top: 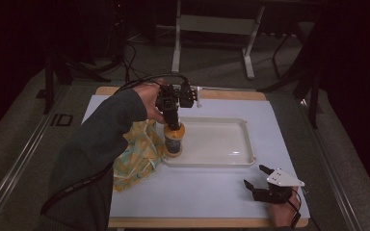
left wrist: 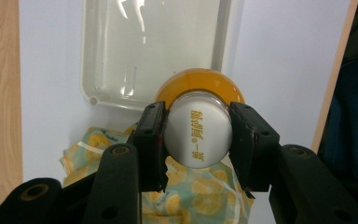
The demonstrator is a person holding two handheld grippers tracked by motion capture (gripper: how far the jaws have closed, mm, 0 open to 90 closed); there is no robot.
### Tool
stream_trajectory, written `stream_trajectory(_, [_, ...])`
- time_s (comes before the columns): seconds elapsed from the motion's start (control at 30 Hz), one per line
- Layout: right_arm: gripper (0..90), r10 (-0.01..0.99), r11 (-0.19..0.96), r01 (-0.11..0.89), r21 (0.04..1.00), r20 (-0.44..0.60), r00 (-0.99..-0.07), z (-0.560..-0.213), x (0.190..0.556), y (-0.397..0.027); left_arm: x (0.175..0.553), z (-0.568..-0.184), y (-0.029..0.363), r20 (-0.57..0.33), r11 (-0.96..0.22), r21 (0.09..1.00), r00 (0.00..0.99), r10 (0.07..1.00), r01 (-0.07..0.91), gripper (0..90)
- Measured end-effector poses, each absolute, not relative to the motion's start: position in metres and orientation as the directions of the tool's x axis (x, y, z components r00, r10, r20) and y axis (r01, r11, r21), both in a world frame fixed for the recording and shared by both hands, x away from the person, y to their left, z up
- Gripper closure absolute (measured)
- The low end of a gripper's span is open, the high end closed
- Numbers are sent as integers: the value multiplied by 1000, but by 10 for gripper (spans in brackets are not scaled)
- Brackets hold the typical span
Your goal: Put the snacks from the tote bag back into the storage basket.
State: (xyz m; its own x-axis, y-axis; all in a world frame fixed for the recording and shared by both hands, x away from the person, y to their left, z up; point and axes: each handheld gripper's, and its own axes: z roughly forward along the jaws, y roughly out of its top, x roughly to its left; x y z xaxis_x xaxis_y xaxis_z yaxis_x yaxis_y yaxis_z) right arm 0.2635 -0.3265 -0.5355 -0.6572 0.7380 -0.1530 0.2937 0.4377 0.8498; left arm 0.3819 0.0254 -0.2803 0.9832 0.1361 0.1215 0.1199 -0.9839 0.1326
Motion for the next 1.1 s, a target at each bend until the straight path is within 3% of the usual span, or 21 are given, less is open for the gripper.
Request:
stream_trajectory(0.27, [178,741,431,298,852,-145,-656,-535,264,-327,383,-284,19,129,-981,156,982,136,116,590])
stream_trajectory(1.1, [178,742,431,296,852,-149,-654,-535,263,-327,391,-309,16,128,-984,117,981,149,134,590])
